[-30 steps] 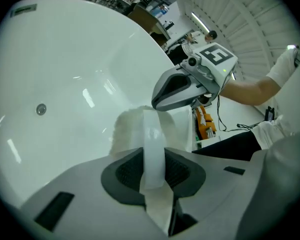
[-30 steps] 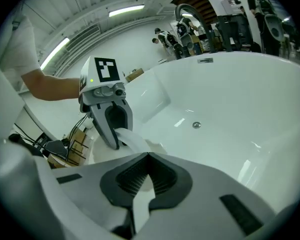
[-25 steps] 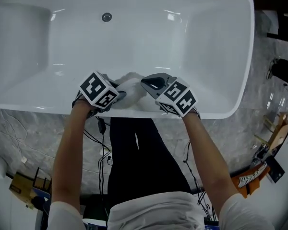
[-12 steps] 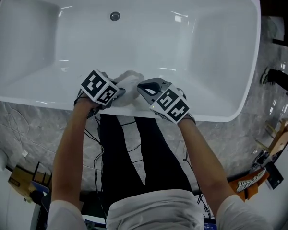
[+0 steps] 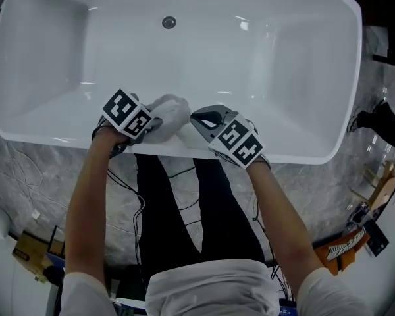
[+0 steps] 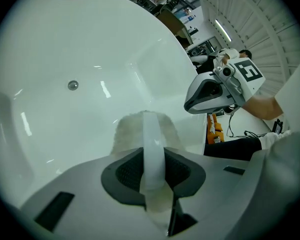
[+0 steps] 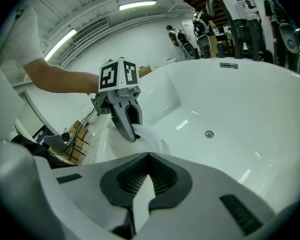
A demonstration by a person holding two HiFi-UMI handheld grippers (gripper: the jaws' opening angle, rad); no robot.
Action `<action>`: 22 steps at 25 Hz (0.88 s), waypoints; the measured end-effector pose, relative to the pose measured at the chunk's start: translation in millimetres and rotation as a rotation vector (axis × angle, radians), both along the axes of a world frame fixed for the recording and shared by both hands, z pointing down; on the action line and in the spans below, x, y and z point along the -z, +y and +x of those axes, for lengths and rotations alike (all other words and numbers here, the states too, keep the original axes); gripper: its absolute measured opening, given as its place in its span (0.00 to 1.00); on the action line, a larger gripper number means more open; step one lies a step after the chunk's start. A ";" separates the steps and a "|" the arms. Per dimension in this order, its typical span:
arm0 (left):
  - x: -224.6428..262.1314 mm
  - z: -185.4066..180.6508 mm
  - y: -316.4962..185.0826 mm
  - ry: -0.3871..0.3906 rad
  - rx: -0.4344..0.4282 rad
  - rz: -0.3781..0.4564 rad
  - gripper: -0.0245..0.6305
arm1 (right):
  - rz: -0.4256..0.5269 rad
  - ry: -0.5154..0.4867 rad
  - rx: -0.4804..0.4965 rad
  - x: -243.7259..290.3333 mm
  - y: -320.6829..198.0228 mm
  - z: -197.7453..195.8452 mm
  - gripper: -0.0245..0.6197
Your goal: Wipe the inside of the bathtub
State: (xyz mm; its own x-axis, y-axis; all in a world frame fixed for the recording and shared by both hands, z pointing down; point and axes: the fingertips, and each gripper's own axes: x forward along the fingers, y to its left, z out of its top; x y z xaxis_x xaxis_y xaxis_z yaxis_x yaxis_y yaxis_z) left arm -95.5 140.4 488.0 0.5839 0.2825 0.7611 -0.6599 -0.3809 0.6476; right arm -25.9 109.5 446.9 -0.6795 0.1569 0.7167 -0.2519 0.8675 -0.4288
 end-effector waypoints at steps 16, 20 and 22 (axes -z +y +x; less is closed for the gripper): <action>-3.5 -155.1 18.1 -0.011 0.029 0.014 0.19 | -0.011 -0.013 0.053 7.0 26.7 -167.0 0.07; -4.4 -191.2 20.2 -0.016 0.047 0.016 0.18 | -0.013 -0.020 0.072 6.7 32.9 -203.2 0.07; -3.7 -206.3 22.4 -0.013 0.054 0.020 0.18 | -0.024 -0.010 0.083 6.6 40.1 -218.2 0.07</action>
